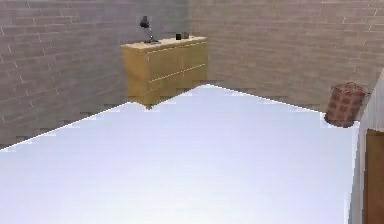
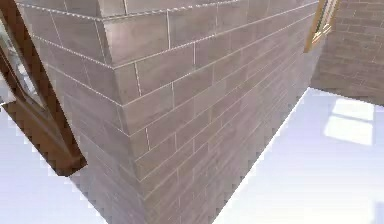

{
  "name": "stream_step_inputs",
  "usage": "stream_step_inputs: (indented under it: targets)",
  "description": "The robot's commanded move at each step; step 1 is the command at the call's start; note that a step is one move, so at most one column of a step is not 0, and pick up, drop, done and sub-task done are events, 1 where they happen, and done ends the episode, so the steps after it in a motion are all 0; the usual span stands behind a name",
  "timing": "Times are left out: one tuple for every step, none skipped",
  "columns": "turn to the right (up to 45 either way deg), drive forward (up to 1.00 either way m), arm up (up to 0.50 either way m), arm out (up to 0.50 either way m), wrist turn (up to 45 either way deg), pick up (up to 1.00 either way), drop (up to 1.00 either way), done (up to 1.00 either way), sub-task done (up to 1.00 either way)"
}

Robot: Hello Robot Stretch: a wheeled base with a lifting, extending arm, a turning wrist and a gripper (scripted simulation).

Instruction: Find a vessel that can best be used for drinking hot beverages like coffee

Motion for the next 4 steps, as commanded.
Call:
stream_step_inputs:
  targets:
    - [0.0,1.00,0.00,0.00,0.0,0.00,0.00,0.00,0.00]
    - [0.0,1.00,0.00,0.00,0.0,0.00,0.00,0.00,0.00]
    - [3.0,0.00,0.00,0.00,0.0,0.00,0.00,0.00,0.00]
    - [0.0,0.95,0.00,0.00,0.0,0.00,0.00,0.00,0.00]
